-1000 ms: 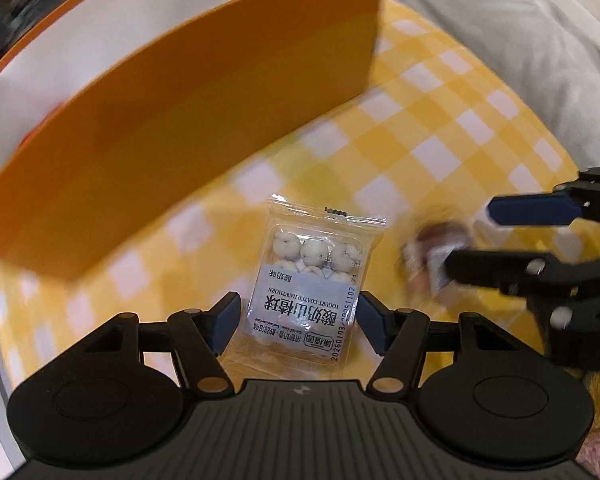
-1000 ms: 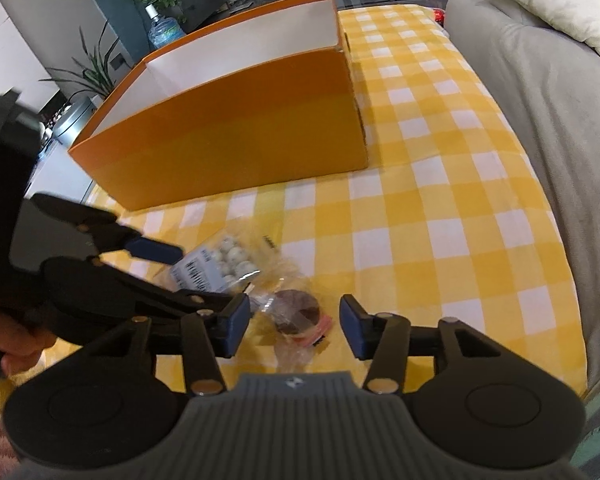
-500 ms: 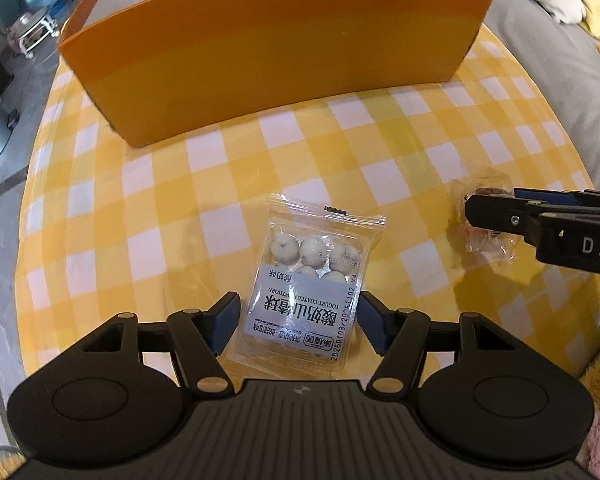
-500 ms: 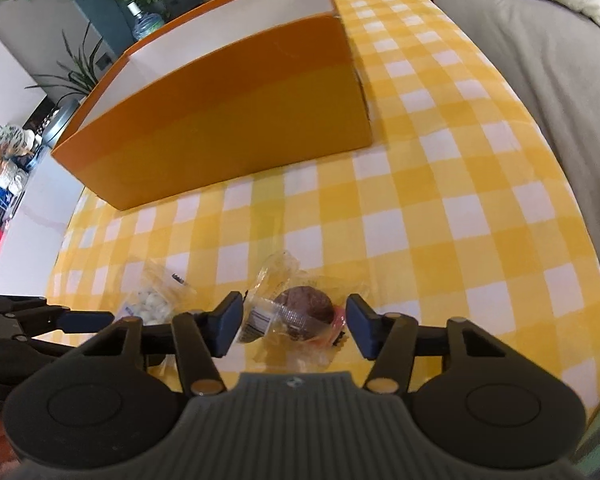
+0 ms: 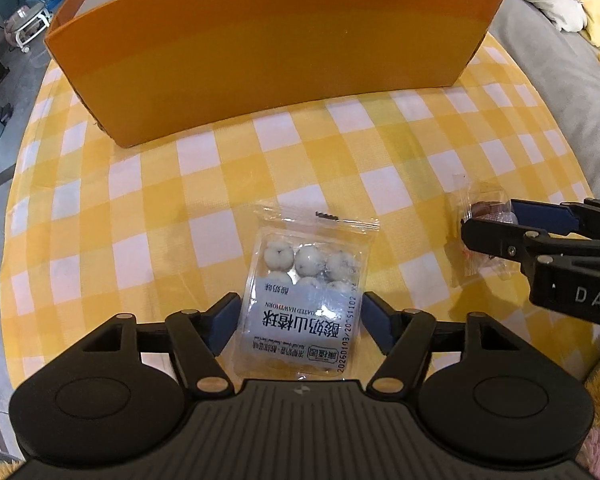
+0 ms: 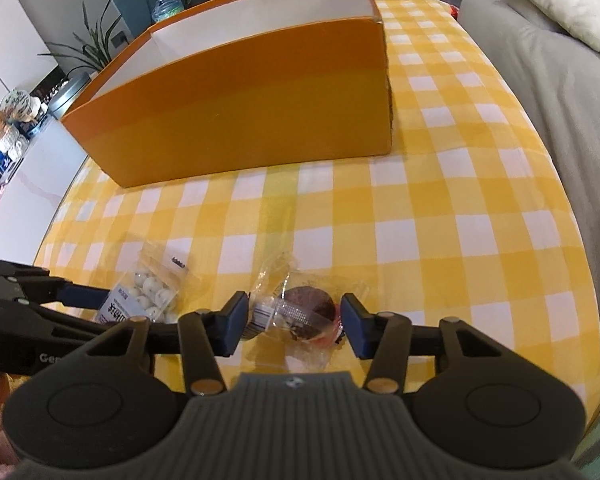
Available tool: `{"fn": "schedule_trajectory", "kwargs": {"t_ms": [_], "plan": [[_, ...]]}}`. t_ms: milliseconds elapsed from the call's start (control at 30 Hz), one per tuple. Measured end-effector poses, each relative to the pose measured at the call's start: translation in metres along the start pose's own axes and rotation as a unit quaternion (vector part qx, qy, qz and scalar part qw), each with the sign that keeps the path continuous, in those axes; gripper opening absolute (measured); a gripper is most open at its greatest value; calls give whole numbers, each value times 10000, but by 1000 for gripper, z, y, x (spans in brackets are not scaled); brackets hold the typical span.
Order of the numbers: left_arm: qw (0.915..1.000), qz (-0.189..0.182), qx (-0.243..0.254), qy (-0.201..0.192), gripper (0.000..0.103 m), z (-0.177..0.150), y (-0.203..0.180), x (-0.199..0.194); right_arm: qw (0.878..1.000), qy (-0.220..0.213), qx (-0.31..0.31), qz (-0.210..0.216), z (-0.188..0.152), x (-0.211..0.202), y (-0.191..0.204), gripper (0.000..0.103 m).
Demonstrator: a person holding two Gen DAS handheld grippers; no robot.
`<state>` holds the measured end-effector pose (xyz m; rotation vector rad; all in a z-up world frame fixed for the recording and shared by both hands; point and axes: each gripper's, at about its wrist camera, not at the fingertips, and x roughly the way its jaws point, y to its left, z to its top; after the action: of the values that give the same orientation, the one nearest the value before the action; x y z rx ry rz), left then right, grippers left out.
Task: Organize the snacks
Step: 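Grasp the brown cake bag with the right gripper while the left grasps the yogurt-ball pack, then lift both held packs and carry them over the orange box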
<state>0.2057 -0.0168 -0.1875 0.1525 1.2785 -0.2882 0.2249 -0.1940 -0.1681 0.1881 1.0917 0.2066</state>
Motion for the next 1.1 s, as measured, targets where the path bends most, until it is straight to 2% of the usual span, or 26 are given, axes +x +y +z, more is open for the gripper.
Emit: {"fn": "schedule_trajectory", "kwargs": {"t_ms": [333, 600, 767, 1100], "plan": [[9999, 30, -105, -120, 65, -3, 1, -4, 9989, 11, -460, -128, -2, -1, 10, 43], [9991, 10, -339, -271, 64, -13, 10, -18, 9987, -49, -461, -195, -3, -8, 8, 41], [9973, -131, -589, -417, 65, -19, 15, -33, 9977, -202, -585, -276, -5, -20, 11, 41], [9927, -293, -759, -886, 65, -16, 16, -71, 9918, -624, -1013, -468, -8, -47, 27, 42]]}}
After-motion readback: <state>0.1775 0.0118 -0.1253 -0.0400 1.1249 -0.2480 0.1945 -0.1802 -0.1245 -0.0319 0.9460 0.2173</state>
